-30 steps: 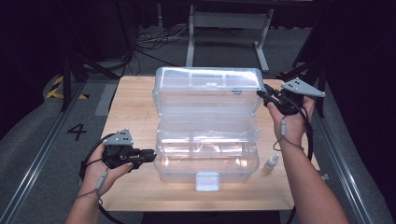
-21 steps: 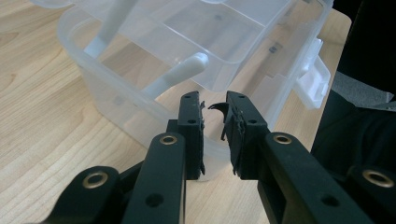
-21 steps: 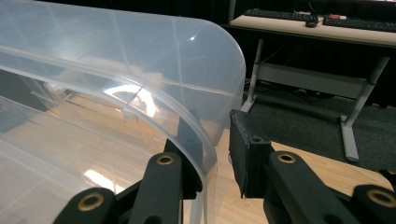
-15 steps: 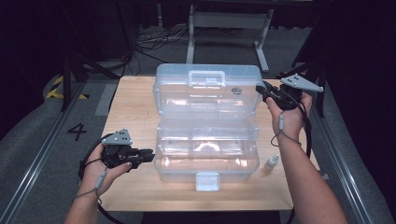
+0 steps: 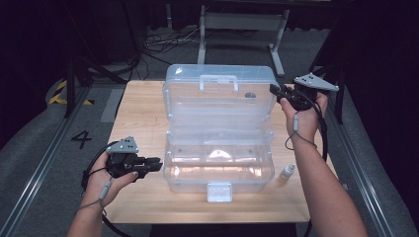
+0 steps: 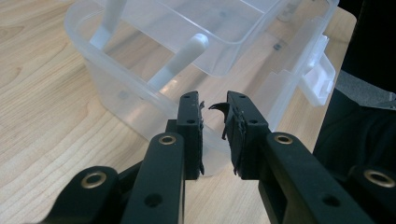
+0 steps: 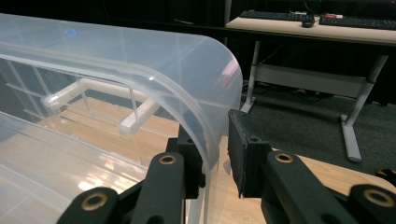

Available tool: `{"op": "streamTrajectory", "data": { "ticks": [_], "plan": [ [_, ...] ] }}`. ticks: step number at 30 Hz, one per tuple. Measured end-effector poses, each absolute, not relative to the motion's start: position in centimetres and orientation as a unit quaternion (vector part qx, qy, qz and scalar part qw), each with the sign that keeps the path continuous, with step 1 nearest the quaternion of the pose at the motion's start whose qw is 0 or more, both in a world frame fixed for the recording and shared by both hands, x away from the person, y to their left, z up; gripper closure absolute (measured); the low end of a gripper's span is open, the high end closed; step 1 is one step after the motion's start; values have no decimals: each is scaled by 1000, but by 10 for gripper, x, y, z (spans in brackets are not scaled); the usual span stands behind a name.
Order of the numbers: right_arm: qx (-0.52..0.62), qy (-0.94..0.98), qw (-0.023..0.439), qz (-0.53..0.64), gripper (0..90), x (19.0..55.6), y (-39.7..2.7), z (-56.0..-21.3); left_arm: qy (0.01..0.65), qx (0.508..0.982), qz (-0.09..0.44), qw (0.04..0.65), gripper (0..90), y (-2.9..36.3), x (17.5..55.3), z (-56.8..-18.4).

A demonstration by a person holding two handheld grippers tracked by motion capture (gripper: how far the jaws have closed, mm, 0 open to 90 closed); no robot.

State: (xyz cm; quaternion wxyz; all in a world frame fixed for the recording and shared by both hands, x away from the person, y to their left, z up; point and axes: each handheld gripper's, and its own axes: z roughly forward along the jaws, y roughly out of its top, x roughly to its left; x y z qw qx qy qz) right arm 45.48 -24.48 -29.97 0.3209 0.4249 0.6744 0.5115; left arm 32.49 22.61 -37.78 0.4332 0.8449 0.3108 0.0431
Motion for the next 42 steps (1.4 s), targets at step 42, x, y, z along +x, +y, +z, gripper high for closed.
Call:
{"op": "streamTrajectory", "data": {
  "ticks": [42],
  "plan": [
    [439, 668, 341, 495, 858, 507, -239, -311, 321, 842, 44, 432, 756, 235, 326, -380]
  ]
}}
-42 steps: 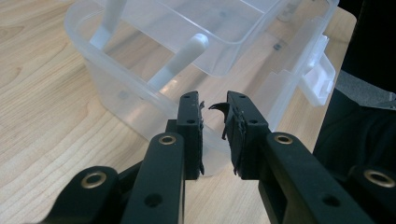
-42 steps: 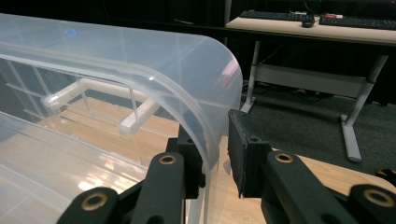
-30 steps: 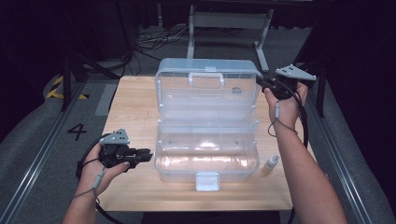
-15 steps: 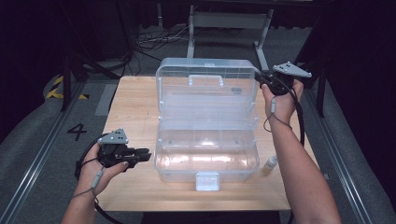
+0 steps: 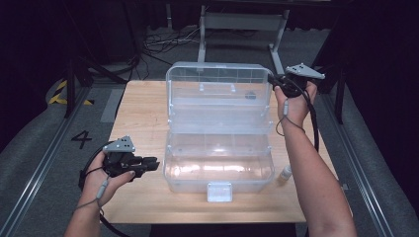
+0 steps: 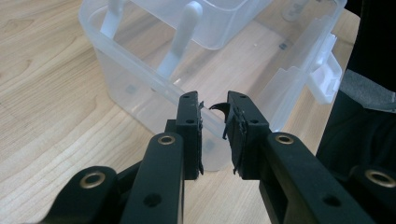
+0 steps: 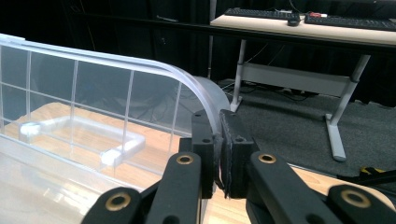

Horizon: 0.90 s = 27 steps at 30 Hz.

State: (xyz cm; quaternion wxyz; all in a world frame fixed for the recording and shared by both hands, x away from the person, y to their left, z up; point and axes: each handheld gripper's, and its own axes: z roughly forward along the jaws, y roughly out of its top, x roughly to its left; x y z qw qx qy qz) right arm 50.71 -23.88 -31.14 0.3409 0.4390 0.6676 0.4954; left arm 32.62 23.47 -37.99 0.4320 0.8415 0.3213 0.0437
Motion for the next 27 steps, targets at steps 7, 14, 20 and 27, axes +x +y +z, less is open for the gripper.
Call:
{"op": "streamTrajectory", "data": {
  "ticks": [7, 14, 20, 27],
  "plan": [
    [439, 663, 342, 500, 857, 514, -238, -317, 327, 841, 47, 430, 756, 239, 323, -381],
    [439, 661, 341, 504, 856, 521, -238, -322, 332, 839, 48, 428, 755, 241, 320, -382],
    [437, 660, 340, 508, 853, 526, -239, -327, 333, 840, 45, 426, 754, 241, 321, -384],
    [439, 659, 337, 510, 851, 532, -239, -332, 333, 841, 45, 424, 753, 240, 321, -384]
  ]
}}
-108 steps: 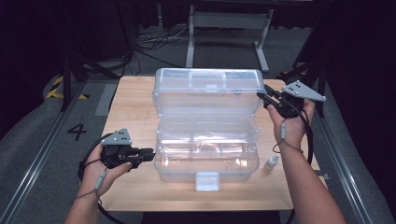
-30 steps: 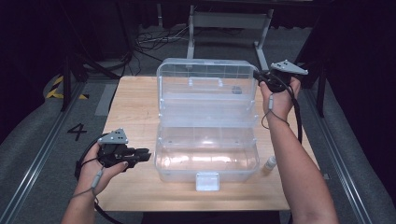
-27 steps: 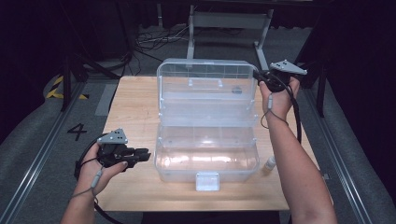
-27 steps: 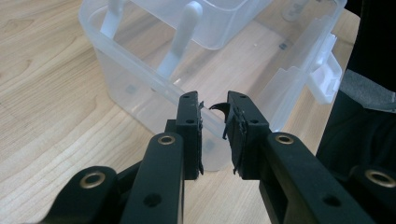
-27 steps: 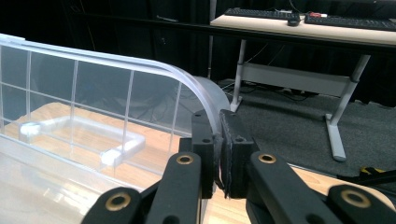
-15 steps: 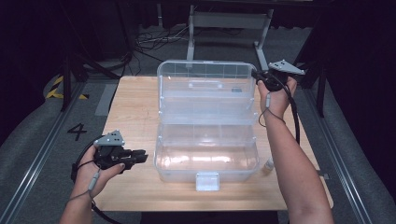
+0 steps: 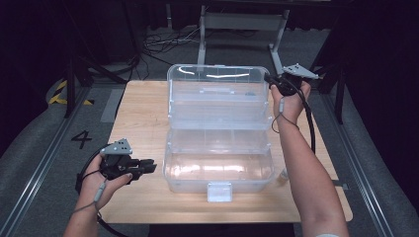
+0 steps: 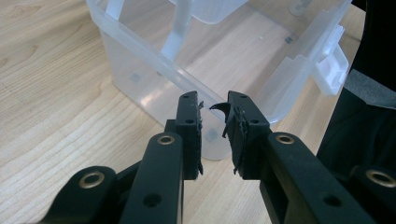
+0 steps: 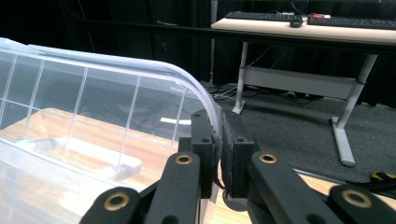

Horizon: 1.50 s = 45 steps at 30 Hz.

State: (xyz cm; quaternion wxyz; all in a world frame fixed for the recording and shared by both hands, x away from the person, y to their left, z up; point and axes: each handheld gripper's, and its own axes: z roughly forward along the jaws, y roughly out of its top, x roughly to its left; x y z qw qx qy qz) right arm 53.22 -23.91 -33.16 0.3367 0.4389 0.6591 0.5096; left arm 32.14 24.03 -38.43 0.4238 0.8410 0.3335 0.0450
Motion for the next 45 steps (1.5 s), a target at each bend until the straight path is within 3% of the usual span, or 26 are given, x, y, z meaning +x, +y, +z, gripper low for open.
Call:
{"op": "streamTrajectory", "data": {
  "ticks": [45],
  "plan": [
    [457, 663, 305, 509, 837, 570, -241, -364, 367, 831, 51, 416, 746, 257, 302, -392]
  ]
}}
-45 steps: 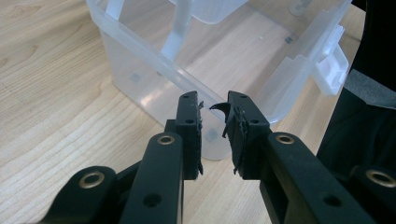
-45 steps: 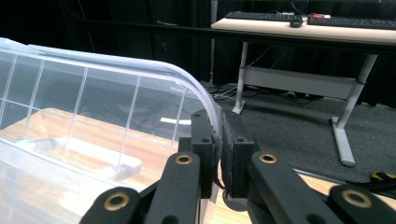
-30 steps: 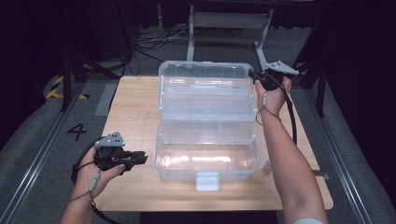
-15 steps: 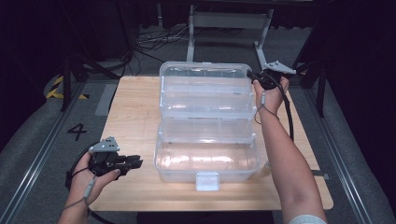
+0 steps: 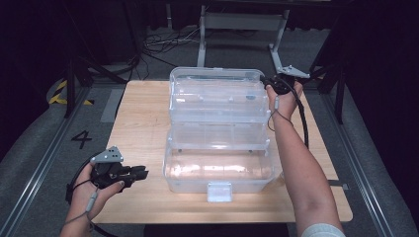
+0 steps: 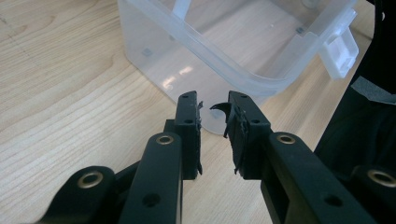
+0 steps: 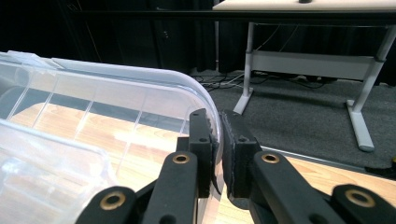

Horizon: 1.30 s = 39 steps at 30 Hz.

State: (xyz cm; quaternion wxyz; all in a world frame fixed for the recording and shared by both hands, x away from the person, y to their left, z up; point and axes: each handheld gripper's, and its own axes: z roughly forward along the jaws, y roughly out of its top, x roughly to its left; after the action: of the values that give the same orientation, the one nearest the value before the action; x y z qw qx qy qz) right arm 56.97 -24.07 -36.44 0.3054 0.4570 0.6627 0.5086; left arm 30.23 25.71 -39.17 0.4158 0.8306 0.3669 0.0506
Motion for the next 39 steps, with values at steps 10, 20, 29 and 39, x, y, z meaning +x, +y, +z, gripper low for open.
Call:
{"op": "streamTrajectory", "data": {
  "ticks": [10, 20, 29, 39],
  "plan": [
    [461, 664, 308, 501, 837, 575, -239, -372, 364, 830, 51, 418, 746, 258, 306, -391],
    [461, 662, 309, 503, 836, 579, -239, -378, 363, 830, 47, 420, 746, 258, 308, -392],
    [469, 661, 303, 500, 836, 584, -240, -389, 359, 834, 44, 418, 745, 254, 310, -392],
    [479, 664, 298, 491, 837, 588, -238, -399, 361, 833, 44, 417, 736, 256, 311, -392]
  ]
}}
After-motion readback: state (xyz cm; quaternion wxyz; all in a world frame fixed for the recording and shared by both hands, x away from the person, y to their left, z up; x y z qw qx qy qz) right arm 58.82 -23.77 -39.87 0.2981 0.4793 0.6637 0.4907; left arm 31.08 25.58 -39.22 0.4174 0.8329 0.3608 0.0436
